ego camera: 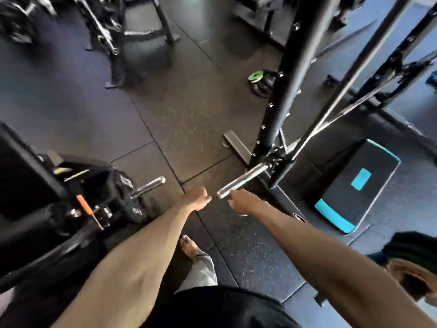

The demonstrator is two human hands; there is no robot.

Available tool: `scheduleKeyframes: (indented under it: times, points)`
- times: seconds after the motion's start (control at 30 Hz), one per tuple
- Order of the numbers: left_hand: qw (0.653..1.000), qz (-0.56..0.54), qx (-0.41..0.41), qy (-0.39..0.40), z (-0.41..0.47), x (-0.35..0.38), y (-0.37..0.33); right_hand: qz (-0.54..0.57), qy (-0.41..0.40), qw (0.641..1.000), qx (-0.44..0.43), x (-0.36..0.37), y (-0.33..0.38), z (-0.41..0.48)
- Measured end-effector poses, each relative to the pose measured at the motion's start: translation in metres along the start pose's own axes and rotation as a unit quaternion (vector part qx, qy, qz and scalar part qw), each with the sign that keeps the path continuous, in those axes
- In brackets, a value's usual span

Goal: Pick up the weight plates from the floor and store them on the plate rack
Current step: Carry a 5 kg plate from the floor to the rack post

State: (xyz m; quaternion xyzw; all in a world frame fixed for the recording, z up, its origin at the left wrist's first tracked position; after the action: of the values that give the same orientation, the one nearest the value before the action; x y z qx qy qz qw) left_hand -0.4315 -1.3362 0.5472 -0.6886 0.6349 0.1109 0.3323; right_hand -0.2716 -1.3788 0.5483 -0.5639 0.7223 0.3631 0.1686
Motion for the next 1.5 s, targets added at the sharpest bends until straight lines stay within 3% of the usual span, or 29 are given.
scheduleKeyframes:
  times: [0.27, 0.5, 0.73, 0.97, 1.13, 1.5]
  points:
    - [0.999, -0.029, 0.005, -0.028, 0.041, -0.103, 0.098, -0.016, 0.024, 1.000, 0.010, -0.065, 0.102, 0.119]
    - [0.998, -0.054, -0.013, -0.005, 0.094, -0.160, 0.151, 0.046, 0.040, 0.998, 0.021, -0.101, 0.139, 0.189]
    - [0.997, -0.051, -0.040, 0.033, 0.180, -0.236, 0.161, 0.106, 0.067, 0.992, 0.032, -0.151, 0.133, 0.282]
    - [0.997, -0.008, -0.050, 0.062, 0.286, -0.360, 0.118, 0.161, 0.068, 0.982, 0.064, -0.256, 0.096, 0.373]
    - [0.999, -0.005, 0.019, 0.029, 0.362, -0.453, 0.046, 0.185, 0.006, 0.977, 0.101, -0.351, 0.056, 0.426]
    - [0.991, 0.076, 0.089, 0.070, 0.570, -0.612, -0.069, 0.266, -0.035, 0.946, 0.184, -0.526, -0.043, 0.565]
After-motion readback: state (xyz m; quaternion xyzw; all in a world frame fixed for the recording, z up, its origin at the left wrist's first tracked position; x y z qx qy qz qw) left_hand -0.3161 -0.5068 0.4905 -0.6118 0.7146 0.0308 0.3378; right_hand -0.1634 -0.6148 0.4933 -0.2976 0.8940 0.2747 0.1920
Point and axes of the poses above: each hand's wrist, its own z-axis towards the middle knuckle, its own x-axis out of the palm, y = z × x, the point moved 5 cm from there along z, towards the middle knuckle, and after that the axes turned 6 degrees about y, right-handed, at the moved point
